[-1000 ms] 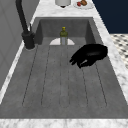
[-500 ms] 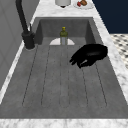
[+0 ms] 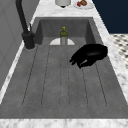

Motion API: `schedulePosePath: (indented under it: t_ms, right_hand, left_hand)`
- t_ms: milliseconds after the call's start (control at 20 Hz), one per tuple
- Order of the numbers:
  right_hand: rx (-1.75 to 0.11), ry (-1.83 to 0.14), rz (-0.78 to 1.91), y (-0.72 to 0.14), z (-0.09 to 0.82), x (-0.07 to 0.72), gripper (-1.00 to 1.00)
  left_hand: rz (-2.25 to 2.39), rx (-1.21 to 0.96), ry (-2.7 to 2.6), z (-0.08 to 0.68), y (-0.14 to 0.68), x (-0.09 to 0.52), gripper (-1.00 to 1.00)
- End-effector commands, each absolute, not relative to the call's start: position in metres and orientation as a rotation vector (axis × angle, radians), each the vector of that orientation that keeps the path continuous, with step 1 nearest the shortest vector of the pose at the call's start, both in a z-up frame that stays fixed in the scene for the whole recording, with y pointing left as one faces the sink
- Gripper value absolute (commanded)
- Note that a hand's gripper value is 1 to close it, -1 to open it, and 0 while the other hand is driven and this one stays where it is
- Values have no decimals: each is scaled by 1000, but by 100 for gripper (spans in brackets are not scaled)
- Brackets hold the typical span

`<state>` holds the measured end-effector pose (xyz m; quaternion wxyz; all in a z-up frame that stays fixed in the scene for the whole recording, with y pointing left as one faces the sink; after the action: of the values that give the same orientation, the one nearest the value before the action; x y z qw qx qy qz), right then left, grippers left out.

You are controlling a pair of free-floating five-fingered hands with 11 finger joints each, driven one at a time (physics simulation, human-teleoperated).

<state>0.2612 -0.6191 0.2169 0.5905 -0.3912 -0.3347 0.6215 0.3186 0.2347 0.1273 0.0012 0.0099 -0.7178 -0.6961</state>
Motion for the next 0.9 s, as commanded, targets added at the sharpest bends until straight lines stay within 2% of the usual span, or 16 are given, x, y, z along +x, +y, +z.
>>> schedulePosePath:
  t_ms: [0, 450, 650, 850]
  right_hand:
    - [-864, -742, 1463, -589, 217, 270, -100]
    - [-821, -840, 1475, -562, 213, 273, -100]
    - [-920, -792, 1462, -539, 215, 284, -100]
    - [-927, -797, 1440, -510, 218, 293, -100]
  left_hand:
    - [-2185, 31, -2253, 127, 235, 319, 0]
    - [-2185, 31, -2253, 127, 235, 319, 0]
    - [-2185, 31, -2253, 127, 235, 319, 0]
    - [-2185, 31, -2253, 127, 235, 319, 0]
